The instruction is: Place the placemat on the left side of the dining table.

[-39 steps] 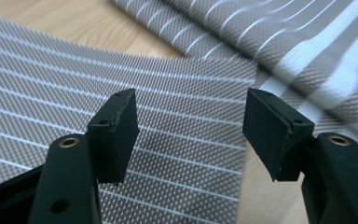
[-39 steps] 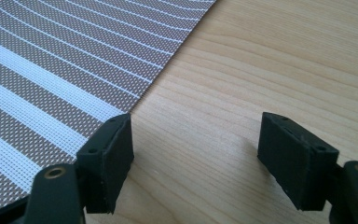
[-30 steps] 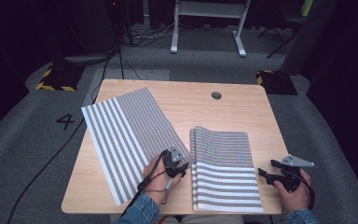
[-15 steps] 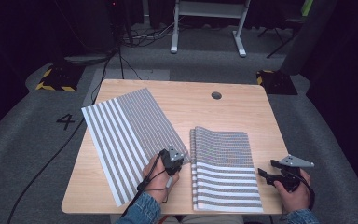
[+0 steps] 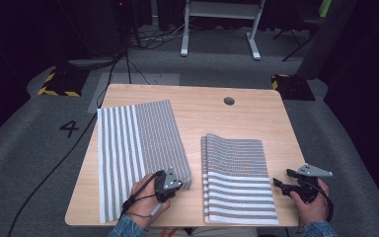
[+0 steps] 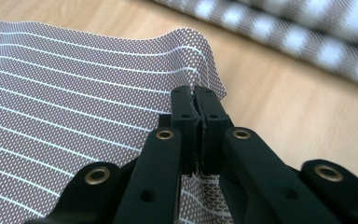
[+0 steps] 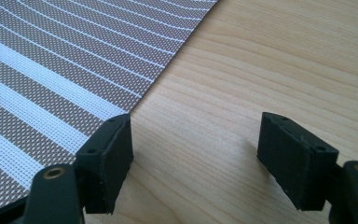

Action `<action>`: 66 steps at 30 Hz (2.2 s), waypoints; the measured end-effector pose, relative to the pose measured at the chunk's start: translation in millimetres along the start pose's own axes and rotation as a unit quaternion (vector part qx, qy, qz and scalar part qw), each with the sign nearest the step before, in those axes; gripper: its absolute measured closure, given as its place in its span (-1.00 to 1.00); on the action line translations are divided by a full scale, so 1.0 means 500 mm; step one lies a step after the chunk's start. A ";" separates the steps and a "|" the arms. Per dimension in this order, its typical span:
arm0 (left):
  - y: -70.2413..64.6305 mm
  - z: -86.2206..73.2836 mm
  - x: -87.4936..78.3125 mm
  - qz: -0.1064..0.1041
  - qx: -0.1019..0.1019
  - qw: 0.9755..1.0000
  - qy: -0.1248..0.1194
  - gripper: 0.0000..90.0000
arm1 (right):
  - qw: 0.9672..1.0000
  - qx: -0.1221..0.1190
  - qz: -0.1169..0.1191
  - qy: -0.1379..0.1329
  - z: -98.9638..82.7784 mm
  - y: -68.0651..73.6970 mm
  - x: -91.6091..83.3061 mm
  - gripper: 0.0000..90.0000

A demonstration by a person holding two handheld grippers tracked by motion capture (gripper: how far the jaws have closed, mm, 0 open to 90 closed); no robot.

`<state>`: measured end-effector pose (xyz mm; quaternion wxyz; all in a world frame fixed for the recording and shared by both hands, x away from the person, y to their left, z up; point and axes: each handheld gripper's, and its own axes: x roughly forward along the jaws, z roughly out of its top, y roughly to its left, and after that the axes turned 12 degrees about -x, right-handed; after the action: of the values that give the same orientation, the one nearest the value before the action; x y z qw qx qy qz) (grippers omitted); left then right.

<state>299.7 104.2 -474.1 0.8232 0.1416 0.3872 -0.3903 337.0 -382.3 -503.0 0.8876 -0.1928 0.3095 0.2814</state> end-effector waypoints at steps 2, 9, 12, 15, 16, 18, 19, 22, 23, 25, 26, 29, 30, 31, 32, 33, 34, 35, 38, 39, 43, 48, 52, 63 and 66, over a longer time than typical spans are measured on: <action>0.009 -0.011 -0.012 -0.005 0.021 1.000 0.003 0.95 | 1.000 0.000 0.000 0.000 0.000 0.000 0.000 -0.41; 0.041 -0.036 -0.045 0.007 0.050 0.999 0.019 0.94 | 1.000 0.000 0.000 0.000 0.000 0.000 0.000 -0.41; 0.053 -0.048 -0.056 0.017 0.038 0.999 0.017 0.94 | 1.000 0.000 0.000 0.000 0.000 0.000 0.000 -0.41; 0.061 -0.058 -0.065 0.023 0.026 0.999 0.016 0.94 | 1.000 0.001 0.000 0.000 0.000 0.000 0.000 -0.41; 0.062 -0.061 -0.067 0.026 0.016 0.999 0.011 0.93 | 1.000 0.000 0.000 0.000 0.000 0.000 0.000 -0.41; 0.064 -0.068 -0.071 0.028 0.000 1.000 0.008 0.93 | 1.000 0.001 0.000 0.000 0.000 0.000 0.000 -0.41; 0.065 -0.072 -0.074 0.029 -0.008 1.000 0.008 0.93 | 1.000 0.000 0.000 0.000 0.000 0.000 0.000 -0.41; 0.064 -0.077 -0.080 0.037 -0.026 0.999 0.011 0.93 | 1.000 0.000 0.000 0.000 0.000 0.000 0.000 -0.41; 0.061 -0.078 -0.080 0.037 -0.029 0.999 0.014 0.93 | 1.000 0.000 0.000 0.000 0.000 0.000 0.000 -0.41; 0.054 -0.079 -0.084 0.044 -0.028 0.998 0.022 0.93 | 1.000 0.000 0.000 0.000 0.000 0.000 0.000 -0.41; 0.052 -0.080 -0.086 0.048 -0.027 0.998 0.022 0.93 | 1.000 0.000 0.000 0.000 0.000 0.000 0.000 -0.41; 0.046 -0.085 -0.094 0.047 -0.028 0.998 0.021 0.93 | 1.000 -0.001 -0.001 0.000 0.000 0.000 0.000 -0.41; 0.045 -0.089 -0.097 0.048 -0.029 0.998 0.022 0.93 | 1.000 0.000 0.000 0.000 0.000 0.000 0.000 -0.41; 0.044 -0.092 -0.098 0.047 -0.030 0.998 0.021 0.92 | 1.000 0.000 0.000 0.000 0.000 0.000 0.000 -0.41; 0.045 -0.095 -0.099 0.048 -0.031 0.998 0.023 0.92 | 1.000 0.000 0.000 0.000 0.000 0.000 0.000 -0.41; 0.045 -0.098 -0.099 0.047 -0.032 0.998 0.024 0.92 | 1.000 0.000 0.000 0.000 0.000 0.000 0.000 -0.41; 0.045 -0.100 -0.100 0.046 -0.036 0.998 0.025 0.92 | 1.000 -0.001 0.000 0.000 0.000 0.000 0.000 -0.41; 0.046 -0.100 -0.101 0.046 -0.036 0.998 0.026 0.92 | 1.000 0.000 0.000 0.000 0.000 0.000 0.000 -0.41; 0.044 -0.099 -0.100 0.049 -0.032 0.998 0.026 0.92 | 1.000 0.000 0.000 0.000 0.000 0.000 0.000 -0.41; 0.044 -0.098 -0.101 0.053 -0.026 0.998 0.028 0.91 | 1.000 0.000 0.000 0.000 0.000 0.000 0.000 -0.41; 0.037 -0.097 -0.103 0.048 -0.027 0.998 0.036 0.81 | 1.000 0.000 0.000 0.000 0.000 0.000 0.000 -0.41; 0.019 -0.082 -0.117 0.022 -0.054 0.998 0.000 0.13 | 1.000 0.000 0.000 0.000 0.000 0.000 0.000 -0.41; 0.021 -0.070 -0.130 0.031 -0.111 0.992 -0.053 -0.10 | 1.000 0.000 0.000 0.000 0.000 0.000 0.000 -0.41; 0.140 -0.069 -0.064 0.179 -0.200 0.960 -0.080 -0.21 | 1.000 0.000 0.000 0.000 0.000 0.000 0.000 -0.41; 0.172 -0.076 -0.045 0.197 -0.218 0.953 -0.070 -0.22 | 1.000 0.000 0.000 0.000 0.000 0.000 0.000 -0.41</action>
<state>335.4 192.7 -488.4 0.9196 0.0046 0.3688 -0.1355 337.1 -382.3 -503.0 0.8877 -0.1930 0.3095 0.2811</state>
